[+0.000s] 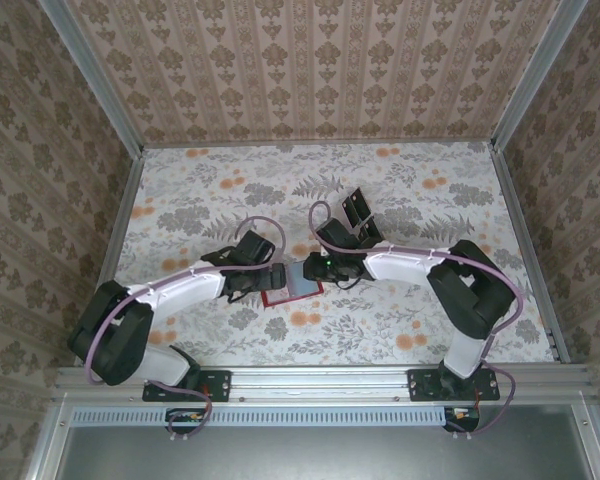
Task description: Put the credit cards into the card holder
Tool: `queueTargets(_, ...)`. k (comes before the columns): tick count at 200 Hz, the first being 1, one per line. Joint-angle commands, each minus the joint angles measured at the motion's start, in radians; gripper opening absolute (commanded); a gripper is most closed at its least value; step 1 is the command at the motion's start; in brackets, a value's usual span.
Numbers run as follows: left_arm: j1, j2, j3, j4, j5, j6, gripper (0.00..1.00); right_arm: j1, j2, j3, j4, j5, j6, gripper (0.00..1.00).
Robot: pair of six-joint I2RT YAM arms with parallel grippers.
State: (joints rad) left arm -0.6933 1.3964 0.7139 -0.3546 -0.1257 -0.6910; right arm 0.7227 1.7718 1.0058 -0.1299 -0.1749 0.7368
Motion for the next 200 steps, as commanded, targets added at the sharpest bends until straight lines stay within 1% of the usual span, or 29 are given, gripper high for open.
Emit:
queueTargets(1,-0.003,-0.039,-0.014,-0.025,-0.040,-0.031,1.00,-0.003,0.033,0.044,0.010,-0.040,-0.017,0.26)
queueTargets(38,-0.004,-0.048,-0.027,-0.026,-0.040,-0.031,1.00,-0.002,0.078,0.108,-0.036,-0.030,-0.057,0.21)
queueTargets(96,-0.004,-0.047,-0.037,-0.019,-0.027,-0.031,1.00,-0.002,0.166,0.149,-0.085,0.005,-0.098,0.17)
queueTargets(119,-0.005,-0.051,-0.039,-0.016,-0.022,-0.023,1.00,0.008,0.182,0.115,-0.050,-0.028,-0.058,0.16)
queueTargets(154,-0.004,-0.063,-0.043,-0.011,-0.010,-0.014,1.00,0.057,0.167,0.050,0.030,-0.052,0.040,0.16)
queueTargets(200,-0.019,-0.095,-0.077,0.011,-0.003,-0.024,1.00,0.079,0.153,-0.004,0.133,-0.051,0.166,0.16)
